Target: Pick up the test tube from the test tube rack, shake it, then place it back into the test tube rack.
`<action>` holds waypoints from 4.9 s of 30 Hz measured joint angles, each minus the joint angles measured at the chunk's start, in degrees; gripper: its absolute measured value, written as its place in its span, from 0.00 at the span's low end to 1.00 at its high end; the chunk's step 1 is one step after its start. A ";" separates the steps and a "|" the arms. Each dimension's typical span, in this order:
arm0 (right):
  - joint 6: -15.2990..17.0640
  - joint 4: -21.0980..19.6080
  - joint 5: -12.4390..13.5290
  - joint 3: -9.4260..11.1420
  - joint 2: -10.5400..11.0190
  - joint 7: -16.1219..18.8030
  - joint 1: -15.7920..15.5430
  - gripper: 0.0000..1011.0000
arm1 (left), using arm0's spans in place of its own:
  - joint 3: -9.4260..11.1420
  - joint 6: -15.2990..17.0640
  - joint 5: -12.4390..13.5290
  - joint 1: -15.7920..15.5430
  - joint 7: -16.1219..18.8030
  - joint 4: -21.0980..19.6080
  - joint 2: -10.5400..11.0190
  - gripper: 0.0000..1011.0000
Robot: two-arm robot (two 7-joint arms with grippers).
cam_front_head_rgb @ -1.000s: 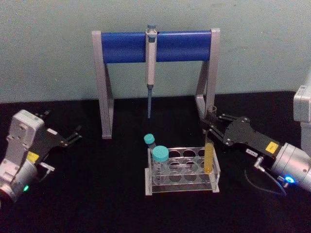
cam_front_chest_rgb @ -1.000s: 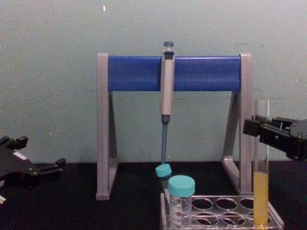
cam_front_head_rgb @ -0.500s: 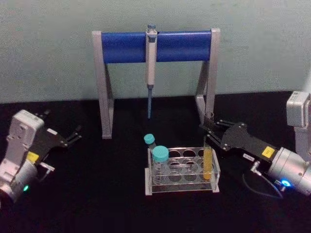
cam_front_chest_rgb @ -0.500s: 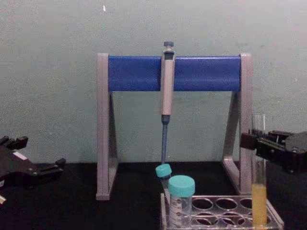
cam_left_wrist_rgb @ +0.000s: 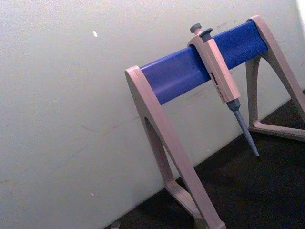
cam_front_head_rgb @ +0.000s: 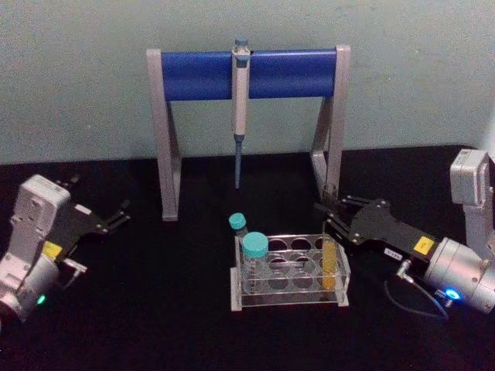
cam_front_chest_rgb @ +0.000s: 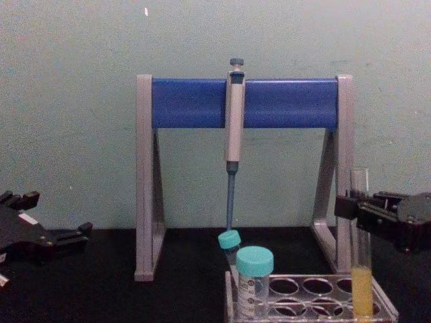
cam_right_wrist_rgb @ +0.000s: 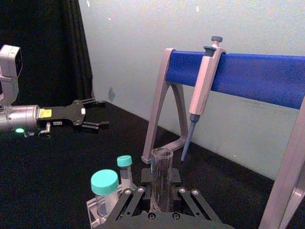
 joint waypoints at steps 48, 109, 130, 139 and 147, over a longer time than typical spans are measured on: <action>1.58 0.40 0.09 -0.57 -0.01 -0.30 0.45 0.23 | 0.00 0.00 0.00 0.00 0.00 0.00 0.00 0.99; -4.70 -3.53 -3.28 3.26 -1.59 -6.01 -1.39 0.99 | 0.00 0.00 0.00 0.00 0.00 0.00 0.00 0.99; 0.25 -4.55 -9.20 12.30 -8.80 -25.53 -7.55 0.99 | 0.00 0.00 0.00 0.00 0.00 0.00 0.00 0.99; 6.75 -2.15 -10.30 12.36 -10.14 -26.98 -7.25 0.99 | 0.00 0.00 0.00 0.00 0.00 0.00 0.00 0.99; 7.94 -1.50 -10.34 12.65 -10.53 -26.88 -7.08 0.99 | 0.00 0.00 0.00 0.00 0.00 0.00 0.00 0.99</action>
